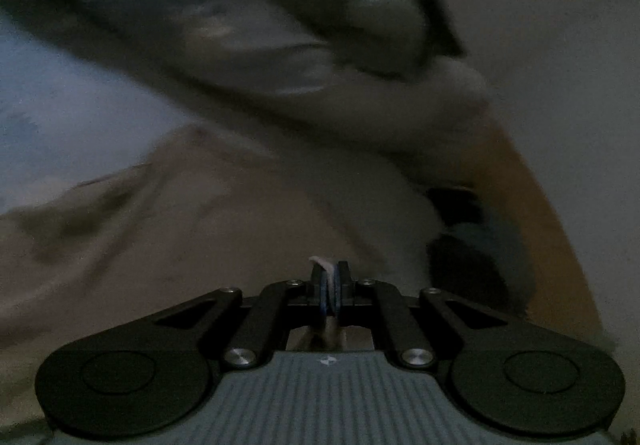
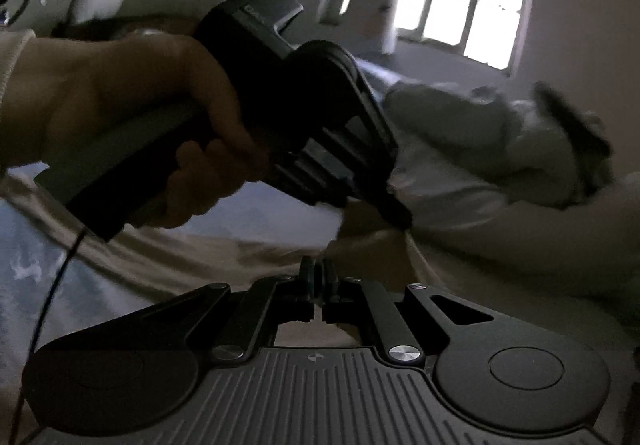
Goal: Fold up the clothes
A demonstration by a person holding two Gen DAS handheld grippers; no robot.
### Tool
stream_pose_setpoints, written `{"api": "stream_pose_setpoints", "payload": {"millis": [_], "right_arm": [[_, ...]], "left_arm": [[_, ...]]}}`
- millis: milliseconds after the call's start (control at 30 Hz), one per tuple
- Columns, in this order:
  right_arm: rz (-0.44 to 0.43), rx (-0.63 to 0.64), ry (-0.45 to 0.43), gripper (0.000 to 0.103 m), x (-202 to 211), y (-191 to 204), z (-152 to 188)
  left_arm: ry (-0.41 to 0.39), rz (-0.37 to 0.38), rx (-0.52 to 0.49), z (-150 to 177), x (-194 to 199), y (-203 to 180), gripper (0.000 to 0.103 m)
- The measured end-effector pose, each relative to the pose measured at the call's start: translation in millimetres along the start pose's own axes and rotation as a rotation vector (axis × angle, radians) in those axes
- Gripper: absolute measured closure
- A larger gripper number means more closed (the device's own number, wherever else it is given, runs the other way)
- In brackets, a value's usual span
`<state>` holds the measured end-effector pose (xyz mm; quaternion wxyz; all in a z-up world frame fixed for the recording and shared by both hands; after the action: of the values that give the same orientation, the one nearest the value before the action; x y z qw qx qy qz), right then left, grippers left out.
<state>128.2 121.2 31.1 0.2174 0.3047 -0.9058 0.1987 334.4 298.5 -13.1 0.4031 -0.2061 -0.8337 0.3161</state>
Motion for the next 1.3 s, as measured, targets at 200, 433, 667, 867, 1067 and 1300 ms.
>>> {"api": "stream_pose_setpoints", "payload": {"millis": [200,433,667,867,1067,1300], "right_arm": [[-0.149,-0.067,0.005,0.043,12,-42,9],[0.255,0.072,0.195,0.041,-4,-223,81],[0.260,0.148,0.334,0.043,-57,-278,147],[0.219,0.148,0.331,0.067,-93,-297,152],[0.262,0.093,0.295,0.101,-101,-323,138],[0.332,-0.074,0.262,0.100,-98,-360,123]], "left_arm": [[0.022,-0.095,0.060,7,-20,58,0.096],[0.010,-0.126,0.065,6,-34,82,0.096],[-0.009,-0.177,0.068,1,-47,90,0.096],[0.006,-0.222,0.052,1,-55,99,0.095],[-0.001,-0.249,0.039,3,-56,99,0.095],[-0.016,-0.279,0.058,2,-54,107,0.095]]}}
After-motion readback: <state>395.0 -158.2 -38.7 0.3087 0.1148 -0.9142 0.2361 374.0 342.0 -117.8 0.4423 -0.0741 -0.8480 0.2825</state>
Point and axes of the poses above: each gripper's, at about its wrist camera, not at the fingertips, and x roughly against the way its jaws point, y to its left, z to its underside, the point moved 2 cm from there along -x, roughly the way its jaws point, and after that the axes turned 1 degree about -z, right-handed, at the moved point
